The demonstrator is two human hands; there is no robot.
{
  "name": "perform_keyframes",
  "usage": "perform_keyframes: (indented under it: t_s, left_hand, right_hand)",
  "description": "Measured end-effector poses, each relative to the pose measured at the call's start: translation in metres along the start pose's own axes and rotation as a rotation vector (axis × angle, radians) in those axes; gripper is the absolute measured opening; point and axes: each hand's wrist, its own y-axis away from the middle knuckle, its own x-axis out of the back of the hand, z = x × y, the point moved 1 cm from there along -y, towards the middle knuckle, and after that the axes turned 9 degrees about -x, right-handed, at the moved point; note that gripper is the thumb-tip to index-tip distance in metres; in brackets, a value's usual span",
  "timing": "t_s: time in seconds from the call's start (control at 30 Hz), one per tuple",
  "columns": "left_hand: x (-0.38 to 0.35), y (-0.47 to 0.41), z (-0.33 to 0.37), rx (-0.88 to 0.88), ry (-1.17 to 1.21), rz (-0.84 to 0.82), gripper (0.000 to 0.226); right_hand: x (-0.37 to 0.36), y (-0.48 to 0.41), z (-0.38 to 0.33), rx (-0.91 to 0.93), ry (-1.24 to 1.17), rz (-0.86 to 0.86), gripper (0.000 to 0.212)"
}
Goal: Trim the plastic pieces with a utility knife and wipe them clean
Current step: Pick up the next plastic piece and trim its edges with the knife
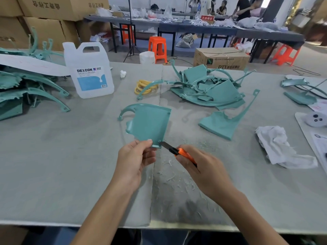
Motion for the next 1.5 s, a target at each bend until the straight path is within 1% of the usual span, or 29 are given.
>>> perform_keyframes:
  t_s: [0.2,0.37,0.43,0.53,0.6,0.63,0.7,0.8,0.83,0.9,0.97,1.07,1.13,1.23,1.33,1.4,1.5]
  left_hand:
    - [0.001,0.007,0.005,-0.033,-0.08,-0.004,0.01]
    - [0.008,0.015,0.013,-0.006,-0.108,-0.149,0.008]
    - [0.013,0.02,0.015,0.009,-0.09,-0.195,0.006]
    - [0.02,0.026,0.021,0.019,-0.012,-0.215,0.003]
    - [0.021,0.03,0.025,0.008,0.028,-0.224,0.008]
    - [0.021,0.03,0.027,0.003,0.029,-0.226,0.011]
    - [0.019,0.029,0.028,0.018,0.062,-0.185,0.013]
    - [0.015,0.026,0.029,0.086,0.156,-0.107,0.006]
    - [0.014,0.026,0.03,0.105,0.175,-0.093,0.007]
    - [0.013,0.026,0.03,0.12,0.196,-0.075,0.018]
    - [0.011,0.026,0.032,0.127,0.213,-0.067,0.023]
    - [0.01,0.027,0.035,0.138,0.236,-0.073,0.02]
    - [0.01,0.029,0.037,0.149,0.263,-0.087,0.02]
    - [0.015,0.03,0.04,0.166,0.282,-0.099,0.018]
    - [0.024,0.031,0.041,0.179,0.266,-0.129,0.023]
    - [0.03,0.032,0.041,0.182,0.274,-0.133,0.026]
    - [0.03,0.033,0.041,0.167,0.261,-0.13,0.02]
  right_hand:
    - [0.0,-0.002,-0.003,0.032,0.007,-0.026,0.036]
    - [0.01,-0.022,0.0,-0.009,-0.049,0.061,0.044]
    - [0.014,-0.037,0.006,-0.022,-0.046,0.1,0.04]
    - [0.018,-0.062,0.02,-0.102,0.031,0.131,0.03]
    - [0.018,-0.073,0.03,-0.179,0.093,0.091,0.031]
    - [0.017,-0.074,0.034,-0.211,0.067,0.083,0.032]
    - [0.015,-0.069,0.031,-0.225,-0.081,0.111,0.029]
    - [0.009,-0.047,0.009,-0.123,-0.298,0.186,0.022]
    - [0.006,-0.038,0.0,-0.076,-0.347,0.17,0.018]
    - [0.002,-0.022,-0.017,0.004,-0.389,0.086,0.013]
    - [0.0,-0.012,-0.027,0.087,-0.37,0.021,0.022]
    - [-0.001,-0.008,-0.032,0.137,-0.301,-0.016,0.038]
    - [0.0,-0.01,-0.033,0.153,-0.279,-0.006,0.039]
    - [0.001,-0.023,-0.036,0.167,-0.266,0.013,0.032]
    - [0.012,-0.048,-0.028,0.093,-0.274,0.098,0.026]
    - [0.021,-0.071,-0.018,0.013,-0.164,0.149,0.027]
    - [0.029,-0.095,-0.003,-0.102,0.01,0.165,0.031]
